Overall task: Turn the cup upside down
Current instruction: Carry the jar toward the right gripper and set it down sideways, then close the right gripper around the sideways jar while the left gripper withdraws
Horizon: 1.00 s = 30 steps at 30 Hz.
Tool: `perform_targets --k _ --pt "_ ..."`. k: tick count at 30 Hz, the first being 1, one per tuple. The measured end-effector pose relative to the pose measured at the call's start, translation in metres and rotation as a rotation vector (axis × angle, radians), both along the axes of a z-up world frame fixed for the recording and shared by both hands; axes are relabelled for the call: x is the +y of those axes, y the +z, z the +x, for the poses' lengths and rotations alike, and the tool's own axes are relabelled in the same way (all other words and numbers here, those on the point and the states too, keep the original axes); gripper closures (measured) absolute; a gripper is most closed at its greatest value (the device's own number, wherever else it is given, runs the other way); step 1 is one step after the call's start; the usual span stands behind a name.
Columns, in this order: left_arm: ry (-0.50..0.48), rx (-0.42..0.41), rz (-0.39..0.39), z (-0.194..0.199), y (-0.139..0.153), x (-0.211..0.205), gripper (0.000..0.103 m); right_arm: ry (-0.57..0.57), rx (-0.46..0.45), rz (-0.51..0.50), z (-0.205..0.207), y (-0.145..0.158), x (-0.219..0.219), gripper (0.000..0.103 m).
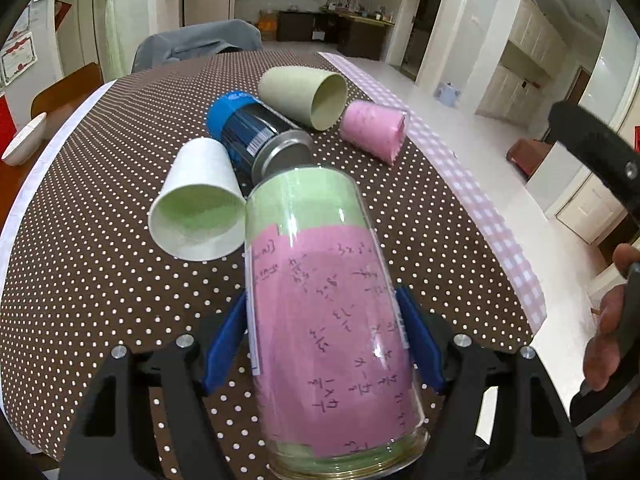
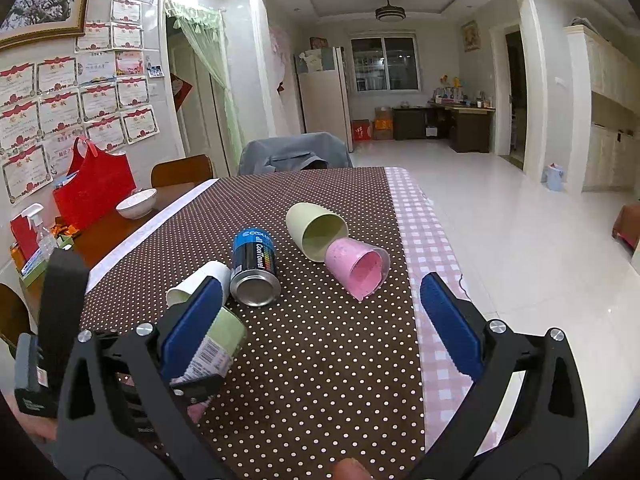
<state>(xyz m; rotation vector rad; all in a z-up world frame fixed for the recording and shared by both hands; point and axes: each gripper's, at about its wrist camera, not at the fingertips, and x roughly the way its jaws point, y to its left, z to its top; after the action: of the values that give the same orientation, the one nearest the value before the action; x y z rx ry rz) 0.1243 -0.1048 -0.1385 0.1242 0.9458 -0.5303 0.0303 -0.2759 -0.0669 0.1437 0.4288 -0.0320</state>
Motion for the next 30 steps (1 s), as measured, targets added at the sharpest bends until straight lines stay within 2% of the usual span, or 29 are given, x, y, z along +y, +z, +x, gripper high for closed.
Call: perform_targets --k 4,6,17,20,30 --pt "0.014 0.003 0.023 0.000 -0.001 -0.001 0.028 -0.002 0.001 -0.003 0.000 0.000 0.000 0.006" --pt "0.010 -0.017 0.023 -0.003 0.003 -0.001 0.018 -0.003 0.001 -0.001 0.000 0.000 -0.001 0.006" --pt "0.040 -0.089 0.026 -0.011 0.027 0.017 0.017 0.008 -0.004 -0.008 0.000 0.004 0.002 0.006" --pt "0.064 -0.131 0.022 -0.017 0.036 0.026 0.010 0.013 -0.006 -0.010 0.001 0.007 0.004 0.006" --pt "0.140 -0.227 0.022 -0.036 0.059 0.047 0.008 0.044 -0.020 -0.020 0.001 0.013 0.013 0.006"
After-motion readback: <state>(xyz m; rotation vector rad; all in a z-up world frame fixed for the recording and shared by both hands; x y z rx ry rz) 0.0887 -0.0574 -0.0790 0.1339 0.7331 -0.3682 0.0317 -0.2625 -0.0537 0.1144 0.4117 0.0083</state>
